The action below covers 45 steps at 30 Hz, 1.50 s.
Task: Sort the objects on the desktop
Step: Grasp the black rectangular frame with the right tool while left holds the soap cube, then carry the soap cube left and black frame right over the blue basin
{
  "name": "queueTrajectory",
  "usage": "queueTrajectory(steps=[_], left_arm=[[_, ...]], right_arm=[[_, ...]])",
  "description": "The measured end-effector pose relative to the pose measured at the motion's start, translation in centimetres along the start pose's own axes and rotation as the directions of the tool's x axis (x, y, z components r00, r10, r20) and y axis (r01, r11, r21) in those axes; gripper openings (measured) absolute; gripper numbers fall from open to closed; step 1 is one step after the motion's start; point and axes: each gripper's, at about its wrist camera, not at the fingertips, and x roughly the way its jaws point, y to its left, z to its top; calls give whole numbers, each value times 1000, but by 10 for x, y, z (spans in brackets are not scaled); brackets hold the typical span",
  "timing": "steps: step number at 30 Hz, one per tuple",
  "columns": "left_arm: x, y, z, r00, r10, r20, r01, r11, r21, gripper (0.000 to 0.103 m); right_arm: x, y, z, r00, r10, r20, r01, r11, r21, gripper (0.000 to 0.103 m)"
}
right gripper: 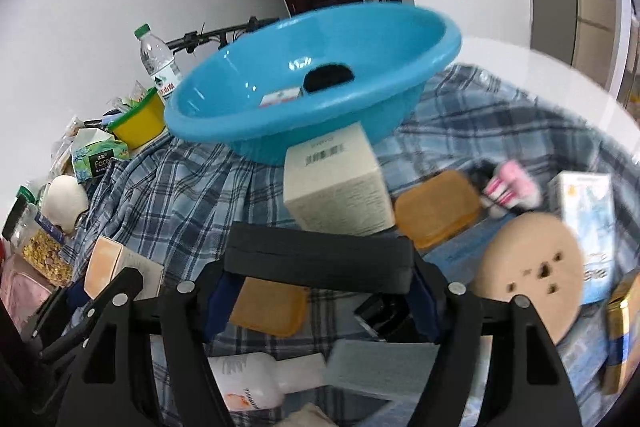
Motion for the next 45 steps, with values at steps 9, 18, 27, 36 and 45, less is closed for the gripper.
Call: queueTrajectory(steps=[9, 18, 27, 36, 45], left_arm=[[-10, -1, 12, 999, 5, 41, -5, 1000, -17, 56], [-27, 0, 46, 990, 24, 137, -21, 999, -24, 56], [-47, -10, 91, 974, 32, 223, -34, 999, 4, 56], [-74, -33, 142, 936, 0, 353, -19, 999, 51, 56], [-71, -48, 187, 920, -1, 392, -20, 999, 48, 56]], right_arm=[[-17, -2, 5, 999, 32, 29, -31, 999, -36, 70], [-47, 6, 29, 989, 31, 147, -19, 996, -84, 70], [-67, 20, 63, 969, 37, 244, -2, 990, -141, 70], [-99, 30, 94, 938, 44, 344, 23, 981, -191, 70], [-113, 38, 127, 913, 36, 406, 57, 975, -216, 70]])
